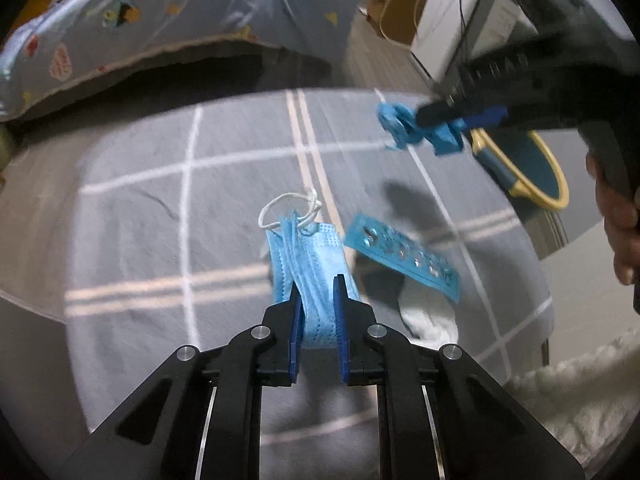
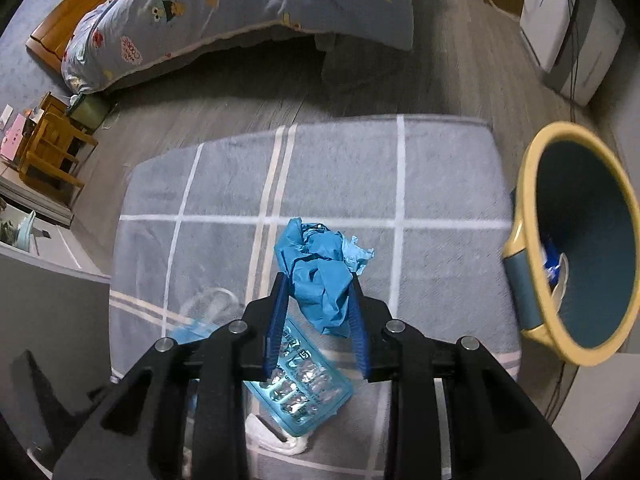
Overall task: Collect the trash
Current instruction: 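Carry the glove and face mask over the wastebasket and open both grippers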
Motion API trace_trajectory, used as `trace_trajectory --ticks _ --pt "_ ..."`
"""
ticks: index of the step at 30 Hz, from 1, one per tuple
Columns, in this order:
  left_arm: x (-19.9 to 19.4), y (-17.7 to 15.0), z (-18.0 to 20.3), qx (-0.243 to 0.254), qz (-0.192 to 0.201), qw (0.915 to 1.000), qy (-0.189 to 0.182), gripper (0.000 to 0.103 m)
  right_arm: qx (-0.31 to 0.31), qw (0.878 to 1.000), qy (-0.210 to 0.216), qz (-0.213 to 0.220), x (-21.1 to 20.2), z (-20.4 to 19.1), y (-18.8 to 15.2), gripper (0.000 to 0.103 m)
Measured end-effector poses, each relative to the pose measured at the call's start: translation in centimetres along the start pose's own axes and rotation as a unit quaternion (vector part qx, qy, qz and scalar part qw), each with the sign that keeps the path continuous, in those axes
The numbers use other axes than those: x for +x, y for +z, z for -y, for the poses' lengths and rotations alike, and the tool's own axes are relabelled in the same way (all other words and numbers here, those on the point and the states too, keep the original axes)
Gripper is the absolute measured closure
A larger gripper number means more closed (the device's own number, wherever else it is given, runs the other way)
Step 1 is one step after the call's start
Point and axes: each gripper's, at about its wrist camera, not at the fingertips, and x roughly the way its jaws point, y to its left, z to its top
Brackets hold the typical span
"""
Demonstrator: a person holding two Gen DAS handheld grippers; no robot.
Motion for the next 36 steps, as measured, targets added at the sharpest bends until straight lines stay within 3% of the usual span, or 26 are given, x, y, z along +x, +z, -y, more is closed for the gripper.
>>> trace_trajectory --ticks 14,18,24,36 --pt "-3.9 4.1 -0.7 0.001 0.074 0.9965 0.038 0.088 0.026 0.998 0.021 0.061 -4.9 2.5 1.7 0.074" --pt "-4.4 4.8 0.3 0.002 0.087 0.9957 0.032 0.088 0.027 0.996 0.019 0.085 -6.9 3.6 1.9 0.074" --pt "-3.8 5.6 2.4 0.016 0.088 0.9957 0.023 0.088 0.031 0.994 0.017 0.107 -8.8 5.5 1.9 0.074" --pt "-0.6 6.4 9.7 0.080 0.064 0.9948 0.005 0.088 0.029 0.995 0.015 0.094 -9.2 9.7 0.7 0.074"
